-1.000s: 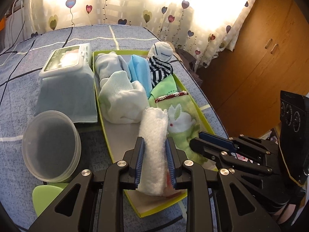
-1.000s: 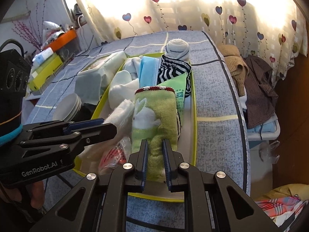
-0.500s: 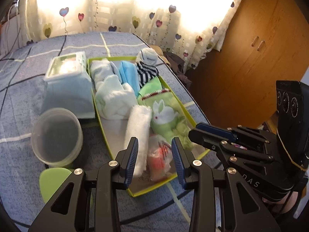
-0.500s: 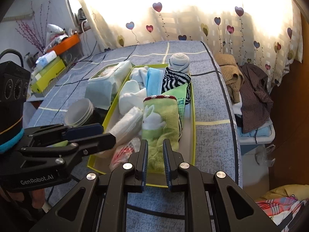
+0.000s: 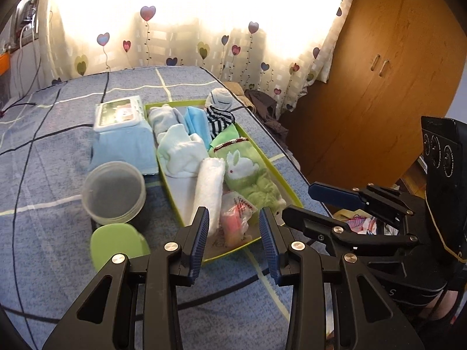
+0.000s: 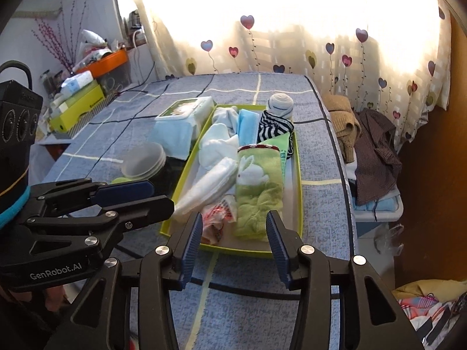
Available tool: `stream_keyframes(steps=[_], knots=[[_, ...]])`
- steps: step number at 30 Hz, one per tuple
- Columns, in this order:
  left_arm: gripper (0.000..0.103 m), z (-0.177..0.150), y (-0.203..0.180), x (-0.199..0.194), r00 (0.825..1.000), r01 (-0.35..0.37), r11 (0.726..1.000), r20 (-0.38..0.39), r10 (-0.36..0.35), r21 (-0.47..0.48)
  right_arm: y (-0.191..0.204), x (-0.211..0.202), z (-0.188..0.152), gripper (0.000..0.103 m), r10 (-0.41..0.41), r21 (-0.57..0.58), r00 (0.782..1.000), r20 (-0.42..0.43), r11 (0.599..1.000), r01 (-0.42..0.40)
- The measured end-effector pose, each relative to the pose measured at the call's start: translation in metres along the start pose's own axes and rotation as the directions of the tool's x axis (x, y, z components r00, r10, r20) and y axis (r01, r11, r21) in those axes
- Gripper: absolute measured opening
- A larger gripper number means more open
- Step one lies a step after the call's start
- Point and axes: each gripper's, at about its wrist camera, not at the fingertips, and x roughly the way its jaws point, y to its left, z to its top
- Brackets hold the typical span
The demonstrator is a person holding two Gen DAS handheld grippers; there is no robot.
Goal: Organize soft objects
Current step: 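Withdraw both open tools up and away from the tray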
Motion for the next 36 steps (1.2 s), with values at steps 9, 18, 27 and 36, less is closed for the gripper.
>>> stream_keyframes(steps=[9,18,27,36], knots=[[0.037,-0.015,0.013,-0.018,0.997,-0.076,0.997,0.009,0.076,-0.031,0.022,-0.005,-0.012,0.051,0.002,-0.022,1.000,-0.004,1.000,-0.002],[0.037,-0.023,0.021,-0.029,0.985,-0.169,0.985,0.026,0.170,-0.041,0.038,-0.010,-0.016,0.054,0.000,-0.052,1.000,-0.001,0.999,0.000],[0.037,-0.027,0.026,-0.035,0.982,-0.181,0.982,0.036,0.183,-0.056,0.044,-0.009,-0.016,0.054,-0.001,-0.061,1.000,-0.006,0.998,0.001],[0.037,-0.028,0.030,-0.032,0.983,-0.180,0.981,0.018,0.182,-0.072,0.047,-0.007,-0.016,0.055,0.002,-0.065,1.000,-0.012,0.998,-0.003]])
